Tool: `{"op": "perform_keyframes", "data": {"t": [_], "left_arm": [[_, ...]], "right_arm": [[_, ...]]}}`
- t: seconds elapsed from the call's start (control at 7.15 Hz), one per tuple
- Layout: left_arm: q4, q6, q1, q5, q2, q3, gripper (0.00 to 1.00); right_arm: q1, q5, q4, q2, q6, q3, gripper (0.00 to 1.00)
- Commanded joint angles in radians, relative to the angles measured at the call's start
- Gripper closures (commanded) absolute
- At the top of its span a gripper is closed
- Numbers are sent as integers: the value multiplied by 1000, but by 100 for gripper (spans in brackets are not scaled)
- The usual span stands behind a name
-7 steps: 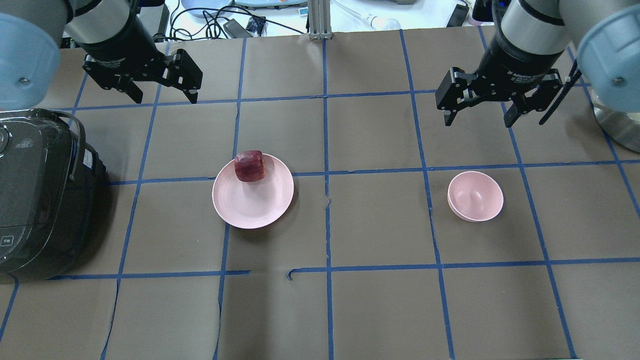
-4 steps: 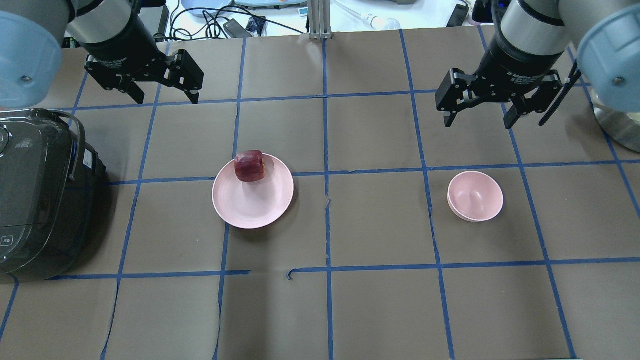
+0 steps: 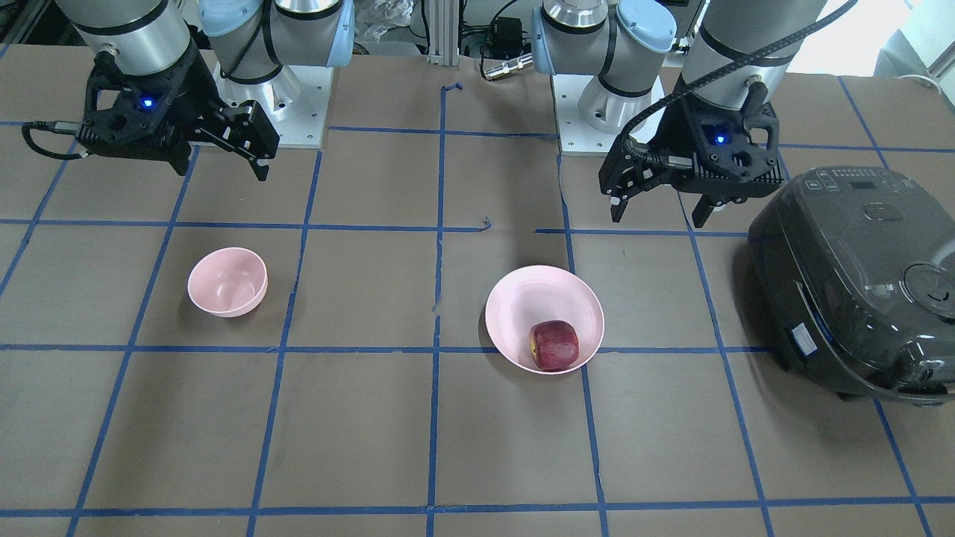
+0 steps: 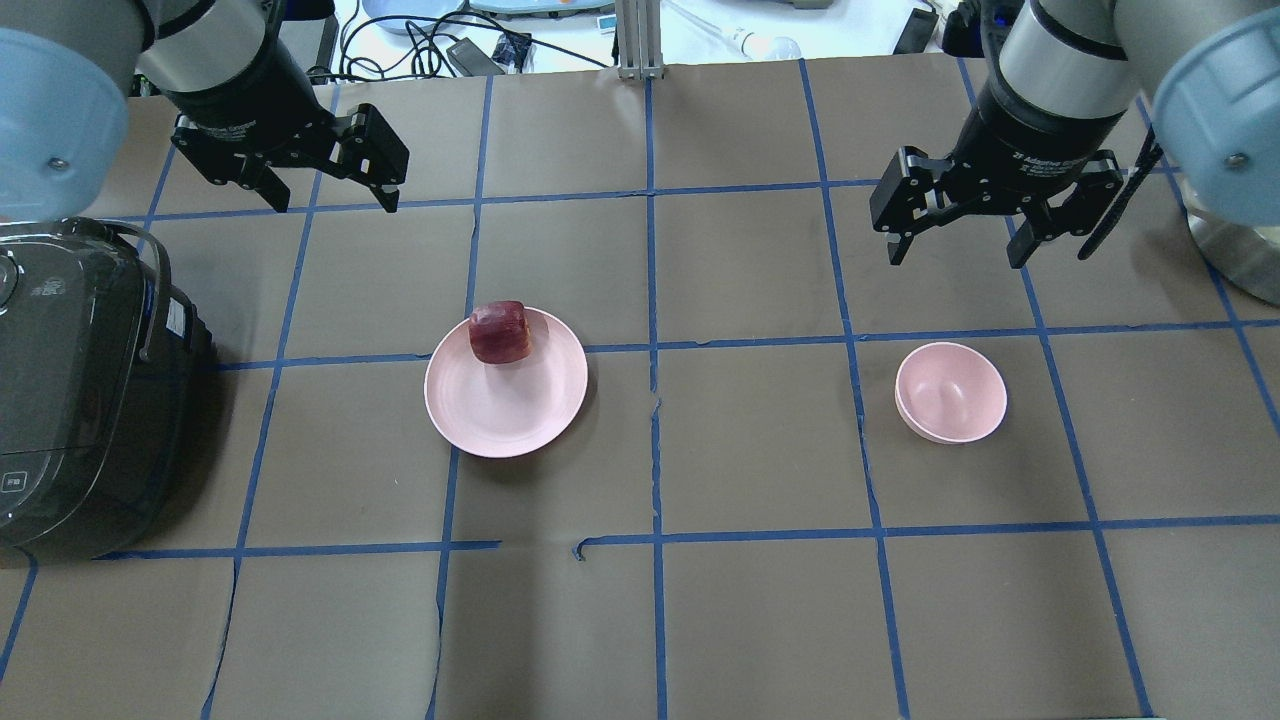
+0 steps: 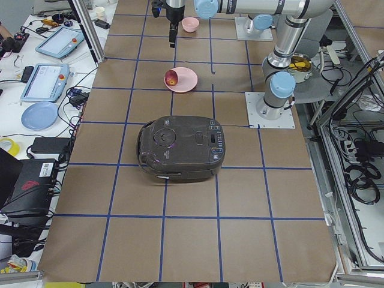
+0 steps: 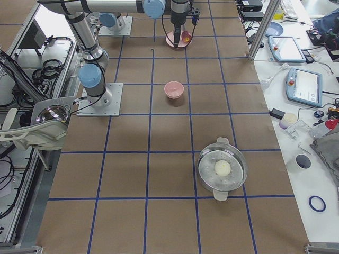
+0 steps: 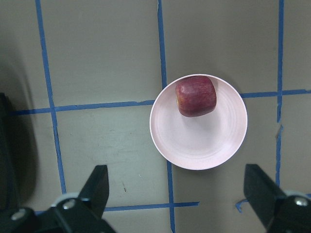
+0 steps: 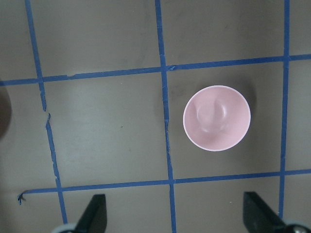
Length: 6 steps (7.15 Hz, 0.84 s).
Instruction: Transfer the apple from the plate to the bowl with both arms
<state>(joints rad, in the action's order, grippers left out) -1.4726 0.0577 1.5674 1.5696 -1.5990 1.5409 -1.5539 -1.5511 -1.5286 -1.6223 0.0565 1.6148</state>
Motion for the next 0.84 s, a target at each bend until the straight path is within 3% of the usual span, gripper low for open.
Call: {"op": "perform_keyframes", "data": {"t": [0.0, 0.7], "left_arm": [[0, 1, -4, 3, 11, -4, 0], [-14, 2, -7, 18, 33, 7, 0]], "right_arm": [[-2, 0, -5, 1, 0, 0, 0], [3, 8, -18, 2, -19, 0, 0]]}}
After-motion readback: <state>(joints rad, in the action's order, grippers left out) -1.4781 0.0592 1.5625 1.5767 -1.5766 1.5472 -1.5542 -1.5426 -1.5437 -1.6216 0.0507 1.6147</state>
